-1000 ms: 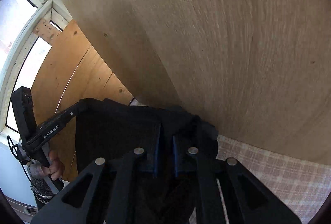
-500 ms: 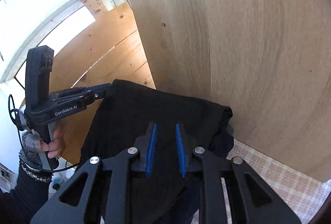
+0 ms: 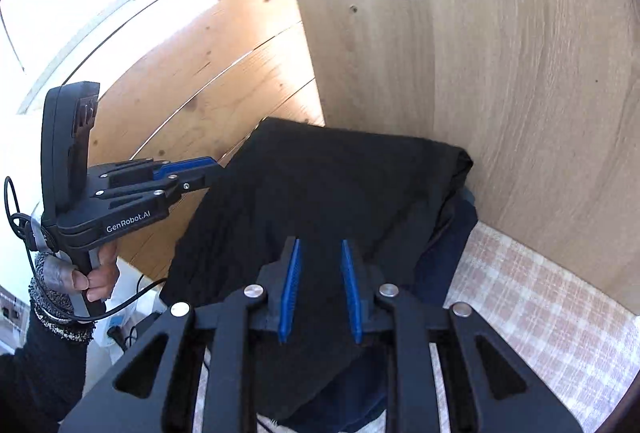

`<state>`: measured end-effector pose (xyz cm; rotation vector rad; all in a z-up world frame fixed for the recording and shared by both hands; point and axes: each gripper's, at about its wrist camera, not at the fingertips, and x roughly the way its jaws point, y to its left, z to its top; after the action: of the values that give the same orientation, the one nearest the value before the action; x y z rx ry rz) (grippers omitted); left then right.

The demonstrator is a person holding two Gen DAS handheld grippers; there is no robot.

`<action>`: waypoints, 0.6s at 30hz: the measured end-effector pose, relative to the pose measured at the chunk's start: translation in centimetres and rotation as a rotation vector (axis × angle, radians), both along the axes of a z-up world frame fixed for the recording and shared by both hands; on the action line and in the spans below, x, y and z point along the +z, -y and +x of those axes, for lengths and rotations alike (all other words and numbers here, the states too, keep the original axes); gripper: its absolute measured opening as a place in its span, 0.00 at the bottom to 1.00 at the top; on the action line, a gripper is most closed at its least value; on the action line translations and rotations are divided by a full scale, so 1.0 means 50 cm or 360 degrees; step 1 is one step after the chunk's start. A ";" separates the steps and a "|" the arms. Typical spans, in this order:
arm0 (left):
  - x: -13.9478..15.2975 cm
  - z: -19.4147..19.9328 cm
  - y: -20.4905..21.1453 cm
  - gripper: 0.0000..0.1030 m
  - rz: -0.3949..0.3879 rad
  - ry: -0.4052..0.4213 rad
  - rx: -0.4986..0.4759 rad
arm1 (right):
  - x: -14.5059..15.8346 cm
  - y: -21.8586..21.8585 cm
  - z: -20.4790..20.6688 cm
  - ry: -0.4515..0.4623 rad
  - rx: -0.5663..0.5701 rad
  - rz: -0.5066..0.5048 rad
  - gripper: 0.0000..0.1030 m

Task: Fold clothes
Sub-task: 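Lift the folded sweatpants with both grippers and carry them to the clothes stack, then lower the sweatpants onto the dark clothes stack and open both grippers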

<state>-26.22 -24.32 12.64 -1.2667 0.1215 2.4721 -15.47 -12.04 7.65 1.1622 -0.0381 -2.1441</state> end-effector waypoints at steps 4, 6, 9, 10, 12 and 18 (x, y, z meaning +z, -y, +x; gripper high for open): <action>-0.057 0.075 0.006 0.20 -0.0013 0.0130 0.0014 | -0.052 0.034 0.085 0.0004 0.0072 0.0163 0.34; -0.090 0.106 0.014 0.20 -0.0039 0.0207 0.0041 | -0.088 0.024 0.118 0.0121 0.0036 0.0209 0.34; -0.118 0.150 0.037 0.20 -0.0052 0.0275 0.0067 | -0.103 -0.024 0.181 0.0249 -0.0001 0.0193 0.34; -0.112 0.173 0.042 0.21 -0.0051 0.0267 0.0075 | -0.100 -0.050 0.213 0.0254 -0.0027 0.0217 0.34; -0.094 0.231 0.044 0.27 -0.0060 0.0236 0.0080 | -0.078 -0.099 0.281 0.0192 -0.0123 0.0284 0.34; -0.018 0.408 -0.005 0.49 -0.0023 0.0102 0.0037 | -0.005 -0.247 0.439 0.0007 -0.0423 0.0284 0.52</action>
<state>-5.84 -24.07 11.75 -1.3592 0.1090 2.4516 6.50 0.32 7.42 1.3261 -0.0031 -2.4181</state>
